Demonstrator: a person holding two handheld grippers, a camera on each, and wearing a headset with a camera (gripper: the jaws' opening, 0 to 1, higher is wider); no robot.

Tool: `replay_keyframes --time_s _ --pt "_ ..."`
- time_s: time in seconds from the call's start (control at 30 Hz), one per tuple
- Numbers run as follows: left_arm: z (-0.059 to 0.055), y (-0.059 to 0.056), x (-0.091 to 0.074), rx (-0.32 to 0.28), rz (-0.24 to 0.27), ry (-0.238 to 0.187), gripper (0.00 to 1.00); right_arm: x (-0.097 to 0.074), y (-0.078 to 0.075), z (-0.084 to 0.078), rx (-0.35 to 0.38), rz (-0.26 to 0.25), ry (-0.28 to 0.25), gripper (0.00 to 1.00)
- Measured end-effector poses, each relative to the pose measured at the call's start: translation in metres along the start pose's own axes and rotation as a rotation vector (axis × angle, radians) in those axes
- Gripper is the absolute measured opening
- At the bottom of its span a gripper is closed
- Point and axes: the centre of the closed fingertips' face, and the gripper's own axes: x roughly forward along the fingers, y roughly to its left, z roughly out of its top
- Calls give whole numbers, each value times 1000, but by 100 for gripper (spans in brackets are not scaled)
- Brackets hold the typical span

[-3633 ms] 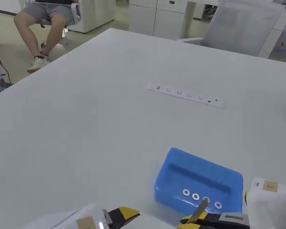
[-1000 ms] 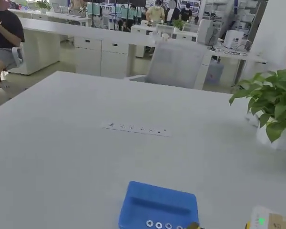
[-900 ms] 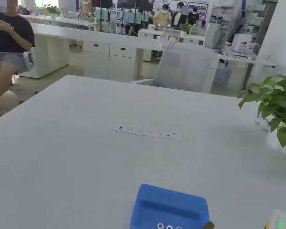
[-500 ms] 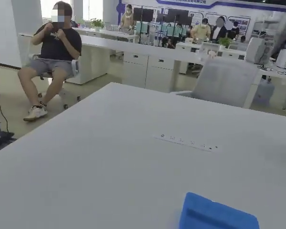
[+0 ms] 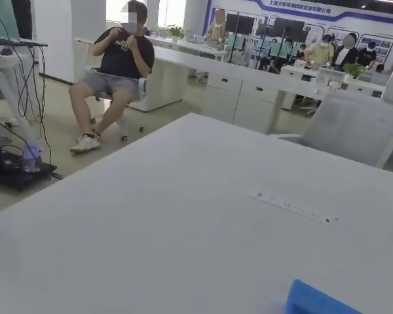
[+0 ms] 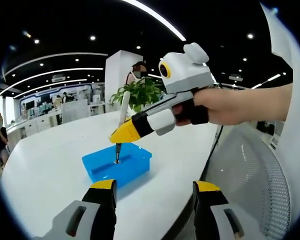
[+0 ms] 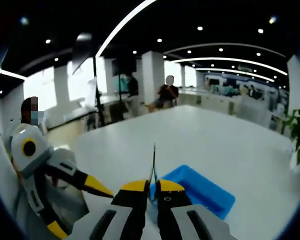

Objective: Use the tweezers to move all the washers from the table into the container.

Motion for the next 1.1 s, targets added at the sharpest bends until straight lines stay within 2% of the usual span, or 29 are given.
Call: replay_keyframes --time_s 0.2,0.37,0.8,1.1 --pt "1 6 -1 -11 25 -8 61 14 -14 15 -27 18 9 3" --pt "-1 6 0 -10 22 1 60 26 -26 23 -37 13 1 3" --pt "-7 4 0 -8 16 34 59 49 -43 5 2 22 38 3" --pt "-5 4 0 -2 18 23 58 63 -50 -9 33 30 71 3"
